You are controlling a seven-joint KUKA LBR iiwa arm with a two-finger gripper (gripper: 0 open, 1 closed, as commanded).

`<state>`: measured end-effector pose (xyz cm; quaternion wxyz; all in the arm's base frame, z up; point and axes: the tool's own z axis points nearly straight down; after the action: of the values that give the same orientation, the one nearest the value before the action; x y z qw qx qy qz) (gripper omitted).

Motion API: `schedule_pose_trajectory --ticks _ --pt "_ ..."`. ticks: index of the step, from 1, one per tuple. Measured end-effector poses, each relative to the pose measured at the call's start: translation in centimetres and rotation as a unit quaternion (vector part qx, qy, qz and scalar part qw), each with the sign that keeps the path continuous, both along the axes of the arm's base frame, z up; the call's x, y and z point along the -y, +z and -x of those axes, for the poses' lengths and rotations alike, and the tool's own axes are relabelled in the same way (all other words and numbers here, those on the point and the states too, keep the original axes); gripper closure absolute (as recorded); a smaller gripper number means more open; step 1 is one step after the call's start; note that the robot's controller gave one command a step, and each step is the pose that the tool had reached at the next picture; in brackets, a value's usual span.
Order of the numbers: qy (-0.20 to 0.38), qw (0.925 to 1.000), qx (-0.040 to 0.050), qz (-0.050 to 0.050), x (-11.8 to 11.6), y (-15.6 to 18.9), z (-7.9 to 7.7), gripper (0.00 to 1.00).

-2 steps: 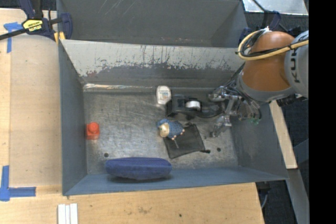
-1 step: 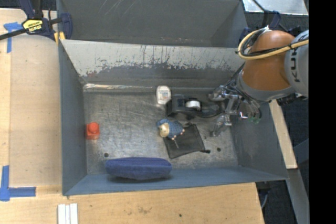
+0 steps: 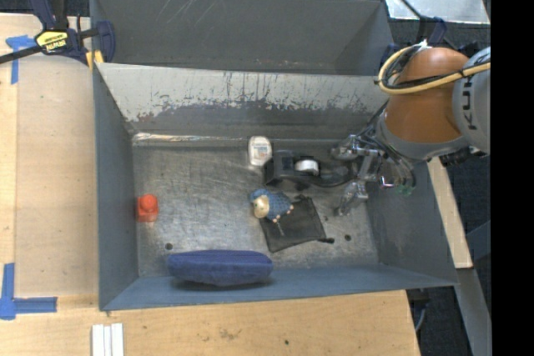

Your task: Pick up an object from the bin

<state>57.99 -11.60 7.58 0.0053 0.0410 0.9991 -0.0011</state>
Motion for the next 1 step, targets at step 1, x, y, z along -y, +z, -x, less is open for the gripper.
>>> schedule_pose_trajectory --ticks 1 --pt "0.001 1.0 0.0011 0.0 0.0 0.08 -0.18 0.0"
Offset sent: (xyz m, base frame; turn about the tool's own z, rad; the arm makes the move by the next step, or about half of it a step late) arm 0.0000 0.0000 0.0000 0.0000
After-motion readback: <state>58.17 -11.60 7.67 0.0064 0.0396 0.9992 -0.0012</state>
